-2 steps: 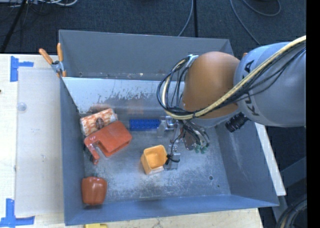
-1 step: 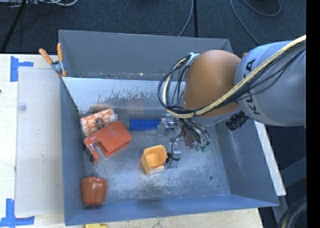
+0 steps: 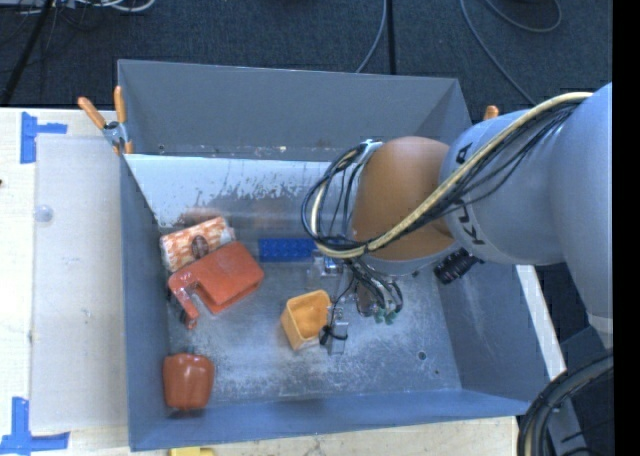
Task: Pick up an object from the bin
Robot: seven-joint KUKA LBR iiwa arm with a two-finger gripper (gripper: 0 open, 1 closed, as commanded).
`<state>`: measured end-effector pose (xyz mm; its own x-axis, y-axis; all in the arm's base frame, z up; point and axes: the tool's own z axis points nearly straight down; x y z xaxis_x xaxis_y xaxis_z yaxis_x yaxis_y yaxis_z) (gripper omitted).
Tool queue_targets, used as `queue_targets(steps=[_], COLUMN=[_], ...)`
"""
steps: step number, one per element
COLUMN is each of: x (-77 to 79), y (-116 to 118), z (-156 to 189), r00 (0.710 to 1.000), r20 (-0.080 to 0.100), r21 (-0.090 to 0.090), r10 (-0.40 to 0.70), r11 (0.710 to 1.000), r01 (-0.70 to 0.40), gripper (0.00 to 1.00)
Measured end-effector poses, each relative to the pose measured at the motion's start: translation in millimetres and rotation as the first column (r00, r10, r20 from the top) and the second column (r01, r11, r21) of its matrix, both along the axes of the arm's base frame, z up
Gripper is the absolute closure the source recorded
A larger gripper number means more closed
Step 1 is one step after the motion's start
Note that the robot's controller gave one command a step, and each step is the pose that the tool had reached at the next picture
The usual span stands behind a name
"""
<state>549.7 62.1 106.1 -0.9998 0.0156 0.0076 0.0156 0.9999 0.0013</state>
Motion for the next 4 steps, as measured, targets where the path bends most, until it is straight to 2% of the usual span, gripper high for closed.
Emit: queue_targets(steps=[1,2,3,4], x=[-2.5,-8.0,-9.4,-16.9], y=[-2.2,6.7,10.5,4.2], z=[-1.9,7.8,-26.8,-23.4], r00=[0.999,0.997,0.994,0.989], r20=[-0.007,0.001,-0.009,0.013], r21=[0.001,0.0,0.002,0.014], r10=[0.048,-0.076,0.109,-0.145], r11=[0.999,0.997,0.994,0.989], r01=[-0.048,0.076,-0.109,0.145], gripper=[0.0,0.0,0.0,1.0])
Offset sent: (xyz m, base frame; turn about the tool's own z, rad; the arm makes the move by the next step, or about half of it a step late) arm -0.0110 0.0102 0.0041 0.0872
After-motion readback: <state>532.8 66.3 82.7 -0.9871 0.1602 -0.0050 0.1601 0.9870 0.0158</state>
